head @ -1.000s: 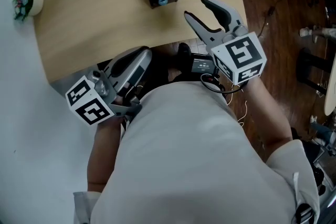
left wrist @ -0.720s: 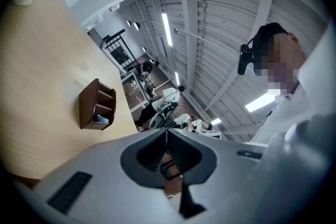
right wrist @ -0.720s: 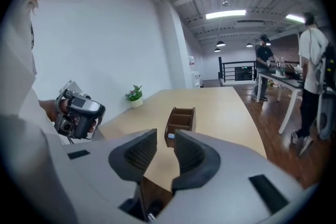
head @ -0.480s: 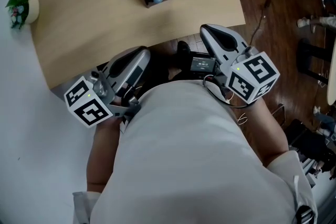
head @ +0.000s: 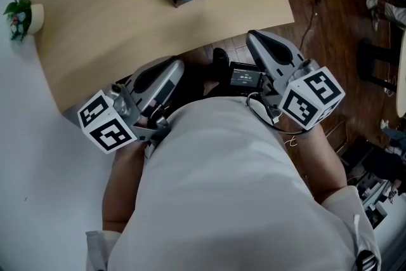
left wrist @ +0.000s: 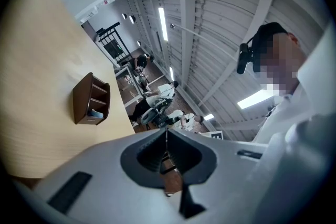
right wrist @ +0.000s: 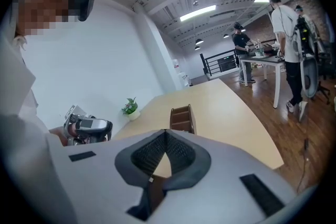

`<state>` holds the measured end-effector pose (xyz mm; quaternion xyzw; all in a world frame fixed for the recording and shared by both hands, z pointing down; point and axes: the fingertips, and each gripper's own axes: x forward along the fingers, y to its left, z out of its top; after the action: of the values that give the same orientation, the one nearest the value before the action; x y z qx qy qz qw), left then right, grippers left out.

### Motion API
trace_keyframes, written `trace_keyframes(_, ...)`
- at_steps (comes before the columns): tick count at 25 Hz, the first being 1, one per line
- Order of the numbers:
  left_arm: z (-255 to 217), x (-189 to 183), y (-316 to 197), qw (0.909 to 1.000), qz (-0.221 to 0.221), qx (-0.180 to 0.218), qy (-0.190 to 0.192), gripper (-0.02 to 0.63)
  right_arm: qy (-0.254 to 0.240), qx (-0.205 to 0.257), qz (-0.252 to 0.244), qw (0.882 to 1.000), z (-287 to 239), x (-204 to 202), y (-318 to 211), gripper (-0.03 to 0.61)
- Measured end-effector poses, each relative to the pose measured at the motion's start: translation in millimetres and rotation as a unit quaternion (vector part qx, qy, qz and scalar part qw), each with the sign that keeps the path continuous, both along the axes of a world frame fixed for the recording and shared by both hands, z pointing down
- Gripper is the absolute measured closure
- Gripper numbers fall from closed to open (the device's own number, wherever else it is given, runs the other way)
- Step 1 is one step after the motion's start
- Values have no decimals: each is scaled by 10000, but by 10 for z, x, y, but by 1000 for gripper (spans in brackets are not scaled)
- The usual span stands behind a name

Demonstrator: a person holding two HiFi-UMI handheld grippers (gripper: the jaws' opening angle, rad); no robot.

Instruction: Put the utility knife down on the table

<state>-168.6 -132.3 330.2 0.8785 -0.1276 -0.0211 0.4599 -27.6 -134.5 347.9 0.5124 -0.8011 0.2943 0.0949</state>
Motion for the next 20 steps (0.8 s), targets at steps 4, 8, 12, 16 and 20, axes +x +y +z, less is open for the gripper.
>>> trace_keyframes(4, 20, 18, 45, 9998, 180, -20, 34, 611, 13, -21, 48, 10000, -13, -34, 57, 578)
trace_keyframes(8, 26, 27, 105, 9993, 369, -26, 73, 611, 94, -91, 147, 9998, -15, -46, 134, 578)
trace_keyframes(12, 52, 54, 156, 9984, 548, -62, 130, 611, 212, -150, 199, 9995, -17, -45, 218, 578)
trace_keyframes(16, 52, 65, 190, 9979, 627, -51, 150, 611, 238, -207, 202, 9993, -5, -59, 281, 578)
trace_keyframes(20, 42, 20, 208, 9981, 601, -30, 146, 611, 281, -167, 153, 9993, -36, -101, 293, 578)
